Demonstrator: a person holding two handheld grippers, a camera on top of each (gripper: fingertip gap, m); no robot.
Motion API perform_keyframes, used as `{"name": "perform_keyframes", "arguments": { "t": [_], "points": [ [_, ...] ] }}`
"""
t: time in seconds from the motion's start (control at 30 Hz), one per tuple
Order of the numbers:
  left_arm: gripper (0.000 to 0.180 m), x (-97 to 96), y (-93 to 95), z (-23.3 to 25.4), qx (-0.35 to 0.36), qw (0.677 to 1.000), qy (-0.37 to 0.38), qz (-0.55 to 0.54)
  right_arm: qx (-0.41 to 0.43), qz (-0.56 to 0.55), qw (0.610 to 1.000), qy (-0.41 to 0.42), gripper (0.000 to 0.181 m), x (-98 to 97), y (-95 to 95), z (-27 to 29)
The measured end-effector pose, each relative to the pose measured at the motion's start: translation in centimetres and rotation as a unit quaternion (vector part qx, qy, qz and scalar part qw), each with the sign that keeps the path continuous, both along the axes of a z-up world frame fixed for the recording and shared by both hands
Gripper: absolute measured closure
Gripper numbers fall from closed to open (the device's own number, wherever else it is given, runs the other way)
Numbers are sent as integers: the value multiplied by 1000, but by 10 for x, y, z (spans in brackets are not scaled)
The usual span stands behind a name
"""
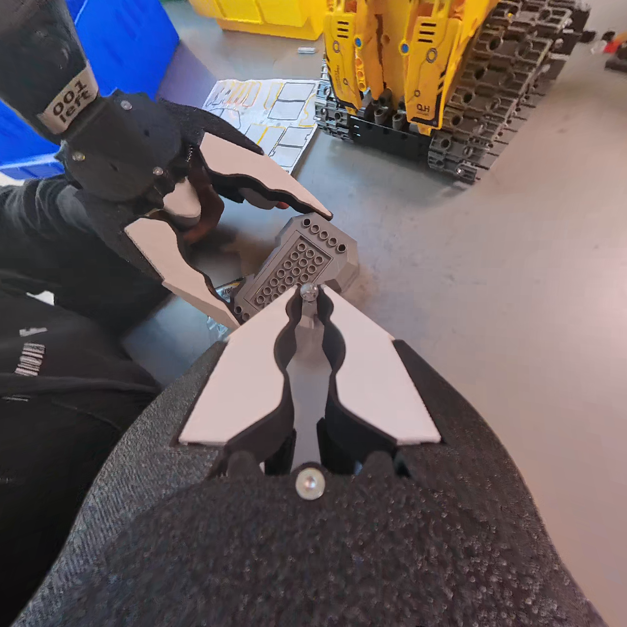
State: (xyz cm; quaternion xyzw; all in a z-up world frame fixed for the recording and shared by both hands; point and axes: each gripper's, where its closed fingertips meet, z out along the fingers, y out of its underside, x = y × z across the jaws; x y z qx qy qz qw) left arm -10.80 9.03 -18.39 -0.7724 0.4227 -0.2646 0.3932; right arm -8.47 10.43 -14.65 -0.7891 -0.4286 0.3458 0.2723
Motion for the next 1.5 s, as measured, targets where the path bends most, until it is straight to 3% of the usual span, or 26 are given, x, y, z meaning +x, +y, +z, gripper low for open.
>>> {"name": "perform_keyframes", "arguments": {
  "t": [0.2,0.33,0.63,1.07,1.5],
  "points": [
    [74,2,0,0,-15,1000,-6,-25,108,196,974,28,174,-6,-8,29],
    [74,5,-2,-1,-28,997,-10,-73,182,350,919,21,174,0,-14,31],
    [74,8,-3,-1,-42,983,-10,-179,223,574,788,-6,173,3,-21,9],
    [75,8,-2,-4,-61,980,-8,-190,216,632,744,37,174,1,-18,7],
    [75,11,-3,-3,-55,979,-10,-195,221,676,703,-1,174,3,-19,4]
  ]
}}
